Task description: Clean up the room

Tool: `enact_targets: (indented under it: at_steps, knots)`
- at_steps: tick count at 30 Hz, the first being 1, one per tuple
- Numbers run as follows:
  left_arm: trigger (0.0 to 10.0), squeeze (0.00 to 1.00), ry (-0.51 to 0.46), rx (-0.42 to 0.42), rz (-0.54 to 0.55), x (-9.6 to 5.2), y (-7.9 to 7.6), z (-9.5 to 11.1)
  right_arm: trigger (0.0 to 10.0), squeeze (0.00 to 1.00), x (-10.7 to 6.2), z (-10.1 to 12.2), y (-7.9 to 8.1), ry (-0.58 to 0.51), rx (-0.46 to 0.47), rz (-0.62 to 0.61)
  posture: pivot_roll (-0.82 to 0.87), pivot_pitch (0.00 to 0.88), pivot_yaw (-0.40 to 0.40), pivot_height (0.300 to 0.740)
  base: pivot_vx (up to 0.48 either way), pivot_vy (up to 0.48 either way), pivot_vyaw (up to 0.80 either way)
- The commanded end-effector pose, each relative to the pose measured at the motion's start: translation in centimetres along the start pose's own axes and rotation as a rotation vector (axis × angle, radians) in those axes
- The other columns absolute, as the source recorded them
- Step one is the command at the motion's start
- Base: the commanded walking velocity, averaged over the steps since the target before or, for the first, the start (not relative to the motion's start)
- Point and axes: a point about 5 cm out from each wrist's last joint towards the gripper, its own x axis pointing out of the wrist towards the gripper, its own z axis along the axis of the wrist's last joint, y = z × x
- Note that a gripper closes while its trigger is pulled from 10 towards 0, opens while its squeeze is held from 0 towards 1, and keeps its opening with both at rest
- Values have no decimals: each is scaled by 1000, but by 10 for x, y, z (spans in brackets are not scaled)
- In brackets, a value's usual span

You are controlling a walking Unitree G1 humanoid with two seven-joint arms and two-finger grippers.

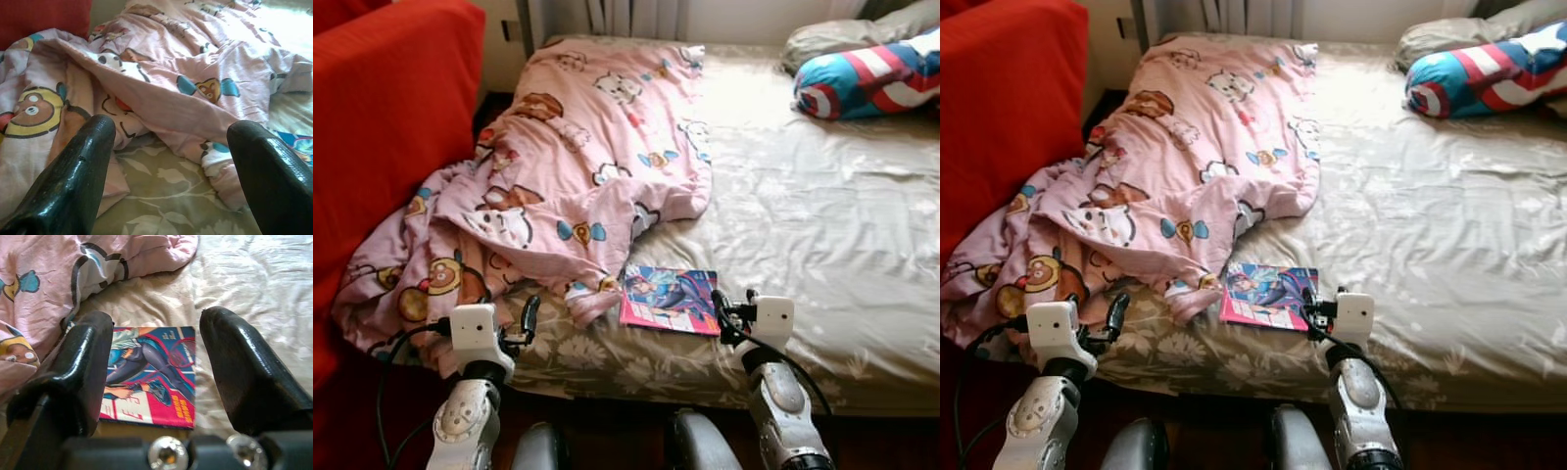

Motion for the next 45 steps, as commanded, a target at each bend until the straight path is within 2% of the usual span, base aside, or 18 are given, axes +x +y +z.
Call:
enact_targets:
  at_steps: [1, 32, 45]
  knots:
    - [10000, 0, -6, 21, -11, -1, -2, 2, 10000, 0, -3, -4, -5, 14, 5, -18, -12, 165, -38, 614, 292, 0, 0]
    - [10000, 0, -7, 17, -20, -1, -4, 3, 10000, 0, -1, -2, -4, 7, 6, -15, -16, 155, -32, 614, 18, 0, 0]
    - [10000, 0, -6, 17, -20, -1, -4, 3, 10000, 0, -1, -2, -5, 11, 7, -17, -12, 165, -34, 614, 222, 0, 0]
